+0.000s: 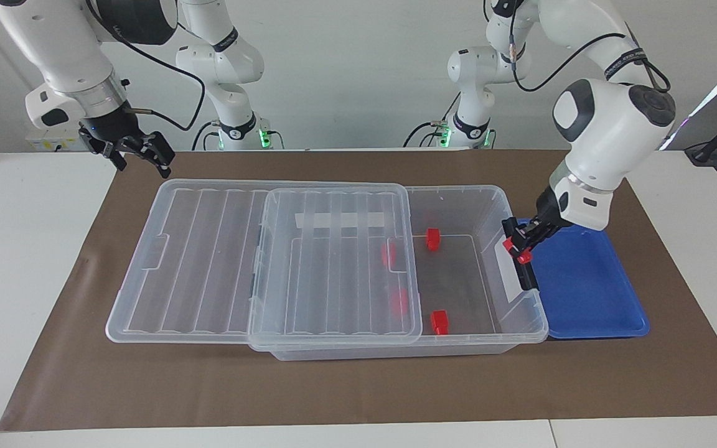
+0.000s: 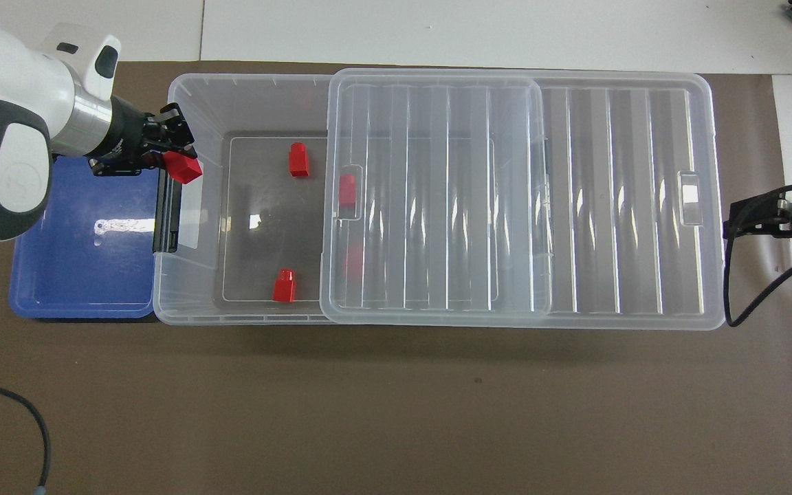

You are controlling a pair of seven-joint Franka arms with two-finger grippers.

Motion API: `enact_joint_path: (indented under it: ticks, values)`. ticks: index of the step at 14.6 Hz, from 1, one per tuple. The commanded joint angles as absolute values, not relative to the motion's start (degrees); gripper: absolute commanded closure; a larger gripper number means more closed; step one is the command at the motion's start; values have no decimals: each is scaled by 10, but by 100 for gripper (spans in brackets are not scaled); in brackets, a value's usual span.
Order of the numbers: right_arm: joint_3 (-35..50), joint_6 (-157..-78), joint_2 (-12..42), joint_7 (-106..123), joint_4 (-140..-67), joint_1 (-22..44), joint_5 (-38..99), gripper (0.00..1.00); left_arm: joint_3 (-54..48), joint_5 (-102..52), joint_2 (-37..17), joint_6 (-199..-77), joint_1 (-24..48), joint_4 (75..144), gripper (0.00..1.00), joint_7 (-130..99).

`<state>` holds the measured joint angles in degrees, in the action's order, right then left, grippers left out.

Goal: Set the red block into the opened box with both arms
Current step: 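Lift the red block and carry it over the opened box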

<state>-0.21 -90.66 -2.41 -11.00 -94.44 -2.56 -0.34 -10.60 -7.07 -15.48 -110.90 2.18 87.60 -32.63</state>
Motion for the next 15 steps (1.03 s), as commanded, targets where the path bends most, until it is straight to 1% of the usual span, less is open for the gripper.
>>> enact_joint_path:
  ticks: [1,4,6,9,13,15]
  values:
    - [0,-916,-39,-105,-962,-29,8,0,-101,-41,-141,-1178,51,925,92,-361]
    - [0,-916,-39,-105,-962,-29,8,0,-101,8,-135,-1228,76,980,92,-363]
    - [0,-916,-39,-105,-962,-29,8,0,-101,30,-147,-1245,93,994,92,-365]
    - [0,-915,-40,-105,-962,-29,8,0,-101,49,-163,-1309,103,1034,92,-377]
    - [0,-915,-40,-105,-962,-29,8,0,-101,106,-207,-1346,112,1040,92,-396]
    - [0,-915,-39,-105,-962,-29,8,0,-101,113,-221,-1361,113,1041,92,-402]
